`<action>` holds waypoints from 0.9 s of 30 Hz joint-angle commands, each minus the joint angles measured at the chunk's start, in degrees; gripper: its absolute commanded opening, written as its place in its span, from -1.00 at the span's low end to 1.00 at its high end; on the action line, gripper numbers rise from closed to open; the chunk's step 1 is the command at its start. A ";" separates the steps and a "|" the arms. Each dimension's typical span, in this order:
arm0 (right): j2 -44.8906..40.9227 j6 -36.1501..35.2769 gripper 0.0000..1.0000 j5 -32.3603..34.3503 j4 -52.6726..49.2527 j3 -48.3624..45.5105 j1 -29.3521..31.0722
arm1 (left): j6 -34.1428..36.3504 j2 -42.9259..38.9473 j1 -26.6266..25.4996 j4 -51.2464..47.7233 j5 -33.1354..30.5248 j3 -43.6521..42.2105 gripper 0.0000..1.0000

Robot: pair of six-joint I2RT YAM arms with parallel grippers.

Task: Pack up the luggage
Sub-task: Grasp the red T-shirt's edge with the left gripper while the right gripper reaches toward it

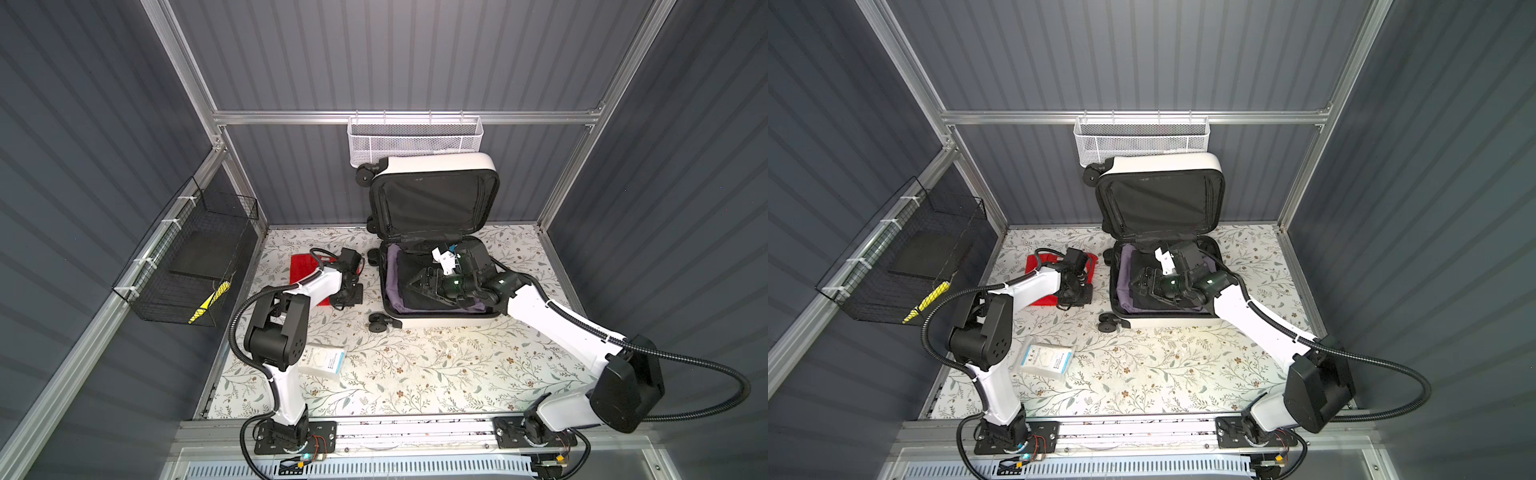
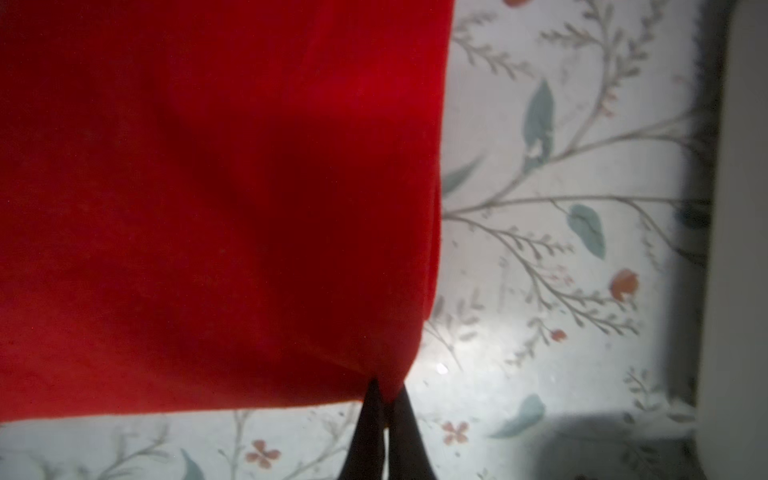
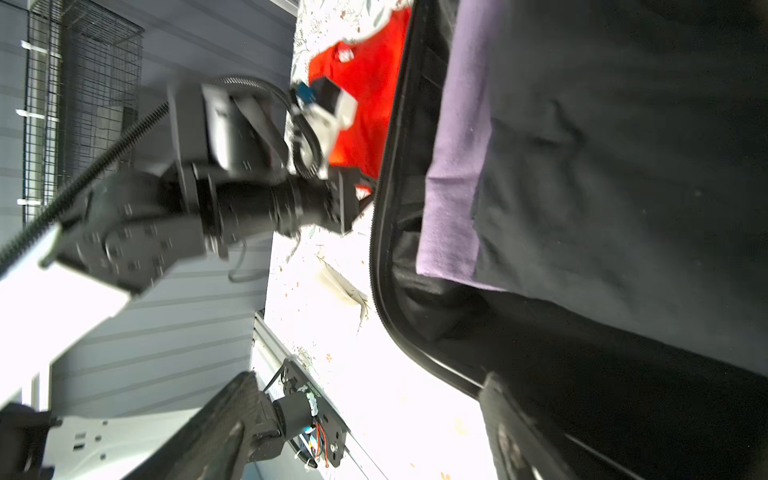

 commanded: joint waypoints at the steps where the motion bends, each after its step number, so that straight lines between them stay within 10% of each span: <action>1: 1.50 -1.49 0.71 0.89 -2.04 2.99 0.91 | -3.86 -3.62 -0.85 0.22 2.48 -0.99 -0.88; 5: 4.26 -2.43 0.70 1.97 -4.53 6.58 2.55 | -2.57 -6.64 0.27 -2.68 -0.59 1.38 0.17; 9: 7.65 -3.26 0.70 3.92 -6.86 10.93 5.00 | -1.71 -9.64 5.16 -3.73 -0.48 2.67 0.62; 27: 29.37 -5.05 0.56 17.98 -15.60 32.59 17.08 | 3.28 0.98 19.13 -5.24 -5.49 13.59 0.83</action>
